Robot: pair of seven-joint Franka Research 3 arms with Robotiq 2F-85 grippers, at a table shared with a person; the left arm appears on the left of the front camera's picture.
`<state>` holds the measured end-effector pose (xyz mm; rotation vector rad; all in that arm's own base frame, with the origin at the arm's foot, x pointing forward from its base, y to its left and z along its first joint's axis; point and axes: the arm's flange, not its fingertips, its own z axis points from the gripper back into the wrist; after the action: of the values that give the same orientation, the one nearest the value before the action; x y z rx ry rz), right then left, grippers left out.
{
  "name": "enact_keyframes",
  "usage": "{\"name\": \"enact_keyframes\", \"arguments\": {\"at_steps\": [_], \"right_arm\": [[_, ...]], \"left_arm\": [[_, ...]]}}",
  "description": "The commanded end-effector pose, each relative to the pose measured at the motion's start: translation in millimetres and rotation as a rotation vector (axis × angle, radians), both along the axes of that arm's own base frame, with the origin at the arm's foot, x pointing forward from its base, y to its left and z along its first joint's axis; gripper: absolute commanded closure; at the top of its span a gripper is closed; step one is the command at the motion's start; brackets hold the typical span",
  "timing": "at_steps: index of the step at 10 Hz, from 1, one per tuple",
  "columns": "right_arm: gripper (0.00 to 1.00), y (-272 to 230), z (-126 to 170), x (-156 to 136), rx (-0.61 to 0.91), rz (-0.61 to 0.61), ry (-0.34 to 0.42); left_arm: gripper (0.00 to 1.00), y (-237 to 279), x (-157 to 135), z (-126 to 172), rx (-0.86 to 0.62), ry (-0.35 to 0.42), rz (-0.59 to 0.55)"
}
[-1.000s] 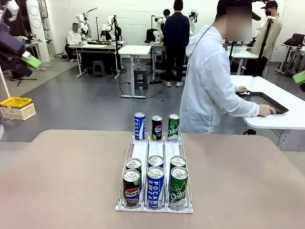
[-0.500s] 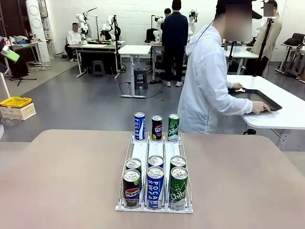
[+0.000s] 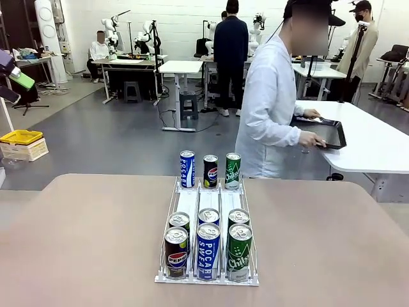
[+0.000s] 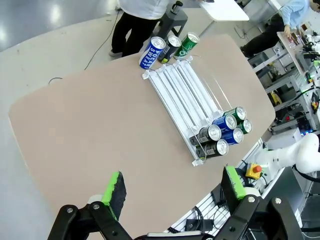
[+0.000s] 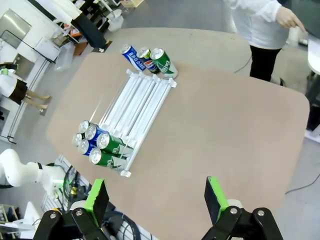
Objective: Retrieve and hand over the desired beverage to the person.
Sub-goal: Pick up a can of the same type that the person held from the Automatic Can Dispenser.
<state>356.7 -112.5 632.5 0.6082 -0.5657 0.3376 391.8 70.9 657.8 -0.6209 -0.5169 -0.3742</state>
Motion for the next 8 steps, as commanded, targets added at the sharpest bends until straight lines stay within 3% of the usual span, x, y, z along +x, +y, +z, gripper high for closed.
{"name": "enact_keyframes", "arguments": {"at_steps": [1, 8], "right_arm": [[0.00, -3.0, 0.8, 2.4, 0.017, 0.021, -0.013], [0.00, -3.0, 0.8, 2.4, 0.017, 0.021, -0.013]], "left_arm": [[0.00, 2.5, 0.2, 1.8, -0.010, -0.009, -0.014], [0.00, 2.5, 0.2, 1.8, -0.010, -0.009, -0.014]]}}
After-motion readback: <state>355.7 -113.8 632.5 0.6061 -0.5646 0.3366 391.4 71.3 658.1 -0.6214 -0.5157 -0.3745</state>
